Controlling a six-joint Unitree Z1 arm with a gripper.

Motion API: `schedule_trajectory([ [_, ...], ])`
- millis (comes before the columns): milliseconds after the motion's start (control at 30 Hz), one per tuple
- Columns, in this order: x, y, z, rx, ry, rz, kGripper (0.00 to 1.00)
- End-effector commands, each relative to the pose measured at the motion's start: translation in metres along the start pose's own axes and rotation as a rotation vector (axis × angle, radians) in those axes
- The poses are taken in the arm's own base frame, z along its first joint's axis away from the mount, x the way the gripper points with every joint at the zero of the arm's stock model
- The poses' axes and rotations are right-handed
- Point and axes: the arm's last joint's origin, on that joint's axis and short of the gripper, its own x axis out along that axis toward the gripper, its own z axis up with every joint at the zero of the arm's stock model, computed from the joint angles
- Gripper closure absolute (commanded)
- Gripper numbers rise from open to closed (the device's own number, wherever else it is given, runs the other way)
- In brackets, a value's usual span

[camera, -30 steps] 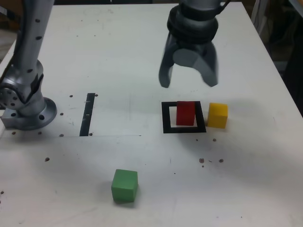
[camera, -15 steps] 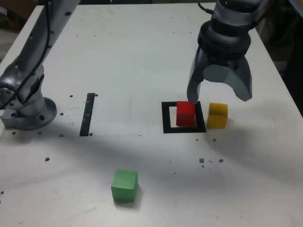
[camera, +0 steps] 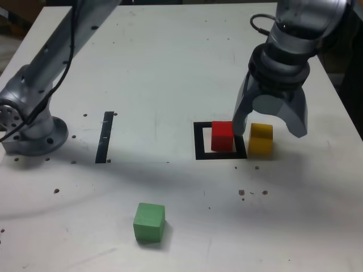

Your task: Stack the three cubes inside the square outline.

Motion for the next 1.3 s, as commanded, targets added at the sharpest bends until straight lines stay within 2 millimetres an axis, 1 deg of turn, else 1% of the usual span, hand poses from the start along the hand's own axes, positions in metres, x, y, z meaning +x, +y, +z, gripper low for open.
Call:
schedule_trajectory([
  [0, 0.004, 0.002, 0.002, -0.001, 0.008, -0.004, 0.02],
  [233, 0.021, 0.006, 0.011, -0.006, 0.042, -0.026, 0.09],
  [333, 0.023, 0.007, 0.011, -0.009, 0.051, -0.029, 0.14],
  [433, 0.026, 0.009, 0.010, -0.013, 0.061, -0.029, 0.22],
  [533, 0.028, 0.010, 0.010, -0.016, 0.067, -0.031, 0.29],
  [700, 0.033, 0.011, 0.015, -0.014, 0.064, -0.032, 0.34],
  [800, 0.036, 0.011, 0.017, -0.010, 0.059, -0.032, 0.32],
  [1000, 0.033, 0.011, 0.014, -0.009, 0.057, -0.036, 0.20],
  [1100, 0.032, 0.012, 0.014, -0.008, 0.053, -0.036, 0.19],
  [1167, 0.031, 0.012, 0.015, -0.007, 0.047, -0.029, 0.23],
  [1267, 0.026, 0.014, 0.015, -0.009, 0.034, -0.004, 0.39],
])
